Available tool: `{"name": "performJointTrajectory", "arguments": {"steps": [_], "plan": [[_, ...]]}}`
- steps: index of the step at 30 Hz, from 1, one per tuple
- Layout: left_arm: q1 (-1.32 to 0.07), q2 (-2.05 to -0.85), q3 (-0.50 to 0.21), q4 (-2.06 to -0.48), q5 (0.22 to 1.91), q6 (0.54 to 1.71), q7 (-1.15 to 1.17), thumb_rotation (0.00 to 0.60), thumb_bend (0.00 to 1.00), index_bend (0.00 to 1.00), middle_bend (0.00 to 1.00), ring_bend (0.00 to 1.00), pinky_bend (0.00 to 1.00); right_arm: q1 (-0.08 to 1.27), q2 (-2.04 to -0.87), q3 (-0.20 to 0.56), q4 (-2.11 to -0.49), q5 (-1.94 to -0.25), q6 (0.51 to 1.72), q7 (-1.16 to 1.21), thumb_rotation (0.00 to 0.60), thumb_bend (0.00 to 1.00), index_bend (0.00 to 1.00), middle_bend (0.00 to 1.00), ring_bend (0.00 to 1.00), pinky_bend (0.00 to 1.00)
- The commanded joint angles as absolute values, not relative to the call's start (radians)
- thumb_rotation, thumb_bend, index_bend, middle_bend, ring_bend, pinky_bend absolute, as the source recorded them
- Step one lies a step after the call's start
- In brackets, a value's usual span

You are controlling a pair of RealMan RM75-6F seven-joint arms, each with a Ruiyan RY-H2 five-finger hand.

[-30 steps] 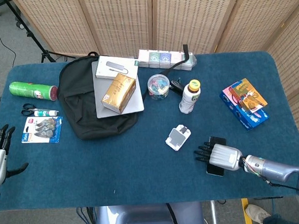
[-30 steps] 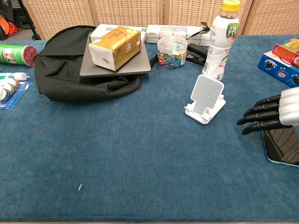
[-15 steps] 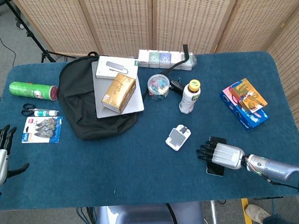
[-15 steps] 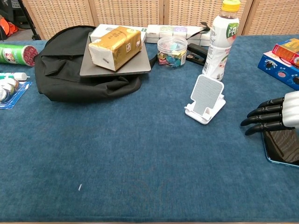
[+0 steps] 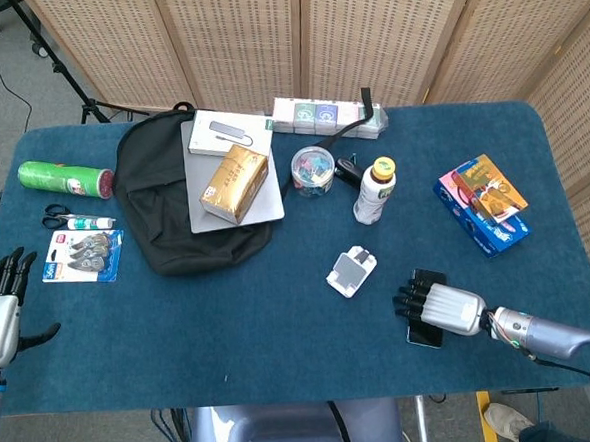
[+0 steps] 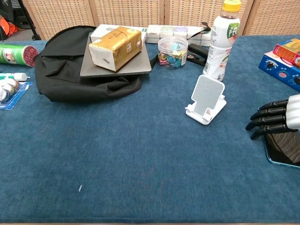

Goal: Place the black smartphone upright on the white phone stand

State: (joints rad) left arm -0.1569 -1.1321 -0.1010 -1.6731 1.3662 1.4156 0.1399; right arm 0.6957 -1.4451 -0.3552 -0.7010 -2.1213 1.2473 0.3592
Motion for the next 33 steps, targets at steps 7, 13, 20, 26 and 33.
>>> {"name": "performJointTrajectory", "arguments": {"steps": [7,13,20,26,33], "plan": [[-0.158,-1.134,-0.099,-1.675,1.364,1.414,0.145,0.600,0.00,0.02,0.00,0.00,0.00,0.667,-1.494,-0.370,-0.619,-2.103,1.304,0.401,0.600,0.34,0.49,0.39,0.32,0.31],[-0.158,-1.135,-0.098,-1.677,1.365,1.415,0.145,0.600,0.00,0.02,0.00,0.00,0.00,0.645,-1.516,-0.372,-0.570,-2.090,1.357,0.430,0.600,0.53,0.55,0.47,0.40,0.43],[-0.159,-1.133,-0.097,-1.679,1.367,1.413,0.142,0.600,0.00,0.02,0.00,0.00,0.00,0.625,-1.518,-0.366,-0.530,-2.080,1.448,0.445,0.600,0.58,0.56,0.48,0.41,0.43],[-0.157,-1.128,-0.094,-1.682,1.375,1.417,0.134,0.600,0.00,0.02,0.00,0.00,0.00,0.619,-1.500,-0.357,-0.538,-2.066,1.494,0.437,0.600,0.62,0.56,0.49,0.42,0.43],[-0.155,-1.123,-0.089,-1.687,1.385,1.419,0.125,0.600,0.00,0.02,0.00,0.00,0.00,0.627,-1.473,-0.337,-0.575,-2.051,1.518,0.380,0.600,0.62,0.56,0.49,0.42,0.45]]}}
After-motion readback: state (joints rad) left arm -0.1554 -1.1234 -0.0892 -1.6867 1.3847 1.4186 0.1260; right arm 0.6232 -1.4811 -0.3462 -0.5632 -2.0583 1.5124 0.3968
